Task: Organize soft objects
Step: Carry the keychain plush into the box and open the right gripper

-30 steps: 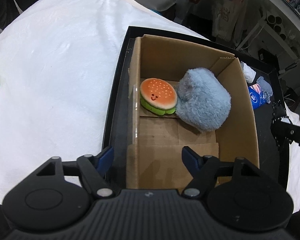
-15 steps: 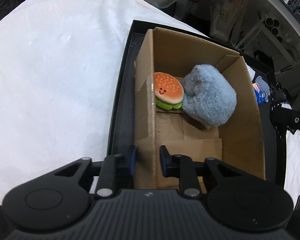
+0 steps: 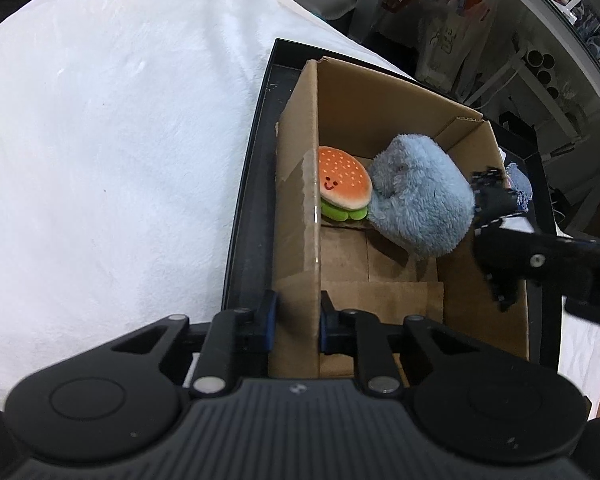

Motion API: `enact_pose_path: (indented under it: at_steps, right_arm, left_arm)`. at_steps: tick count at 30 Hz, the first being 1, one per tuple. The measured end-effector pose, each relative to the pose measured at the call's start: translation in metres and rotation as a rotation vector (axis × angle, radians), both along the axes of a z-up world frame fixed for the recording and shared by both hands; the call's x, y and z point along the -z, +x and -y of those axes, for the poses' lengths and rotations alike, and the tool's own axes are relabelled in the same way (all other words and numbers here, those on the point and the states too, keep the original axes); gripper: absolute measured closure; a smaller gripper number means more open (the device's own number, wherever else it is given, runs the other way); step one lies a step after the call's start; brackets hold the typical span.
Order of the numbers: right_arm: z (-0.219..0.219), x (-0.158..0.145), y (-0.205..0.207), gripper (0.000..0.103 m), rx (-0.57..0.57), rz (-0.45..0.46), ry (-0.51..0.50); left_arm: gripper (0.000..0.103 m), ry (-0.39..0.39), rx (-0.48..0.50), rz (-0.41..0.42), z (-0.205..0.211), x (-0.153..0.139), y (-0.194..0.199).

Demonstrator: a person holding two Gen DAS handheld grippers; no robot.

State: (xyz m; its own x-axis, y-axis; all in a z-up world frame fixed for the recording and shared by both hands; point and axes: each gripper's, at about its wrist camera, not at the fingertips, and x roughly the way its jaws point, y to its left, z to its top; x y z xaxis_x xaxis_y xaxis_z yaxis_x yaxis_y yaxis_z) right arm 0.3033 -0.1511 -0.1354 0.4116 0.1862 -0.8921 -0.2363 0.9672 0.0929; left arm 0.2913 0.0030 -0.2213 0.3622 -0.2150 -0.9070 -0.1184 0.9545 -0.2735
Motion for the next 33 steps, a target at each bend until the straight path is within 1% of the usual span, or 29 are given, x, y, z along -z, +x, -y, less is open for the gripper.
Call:
enact_pose_path:
  at_steps: [6,13,16,20,24,27,33]
  right_arm:
    - [-0.015,0.01,0.004,0.065,-0.003,-0.034,0.01]
    - [-0.024,0.022,0.013,0.064,0.012,-0.086,0.065]
    - [-0.032,0.029,0.017,0.061,0.009,-0.096,0.06]
    - [-0.037,0.034,0.02,0.052,-0.002,-0.117,0.078]
    - [-0.036,0.034,0.021,0.051,0.007,-0.117,0.076]
    - [-0.031,0.031,0.021,0.048,0.017,-0.111,0.08]
    - [-0.019,0.021,0.016,0.048,0.022,-0.093,0.093]
  left_arm:
    - [0.084,-0.016,-0.002,0.002,-0.003,0.002,0.0]
    - [0.084,-0.031,0.0,0.003,-0.006,0.003,-0.001]
    - [0.084,-0.04,-0.002,0.0,-0.009,0.004,0.0]
    - [0.083,-0.048,-0.003,-0.003,-0.01,0.004,0.0]
    - [0.083,-0.051,-0.004,-0.005,-0.011,0.004,0.0]
    - [0.083,-0.05,-0.004,-0.005,-0.011,0.003,0.0]
    - [0.083,-0.039,-0.005,-0.008,-0.01,0.002,0.0]
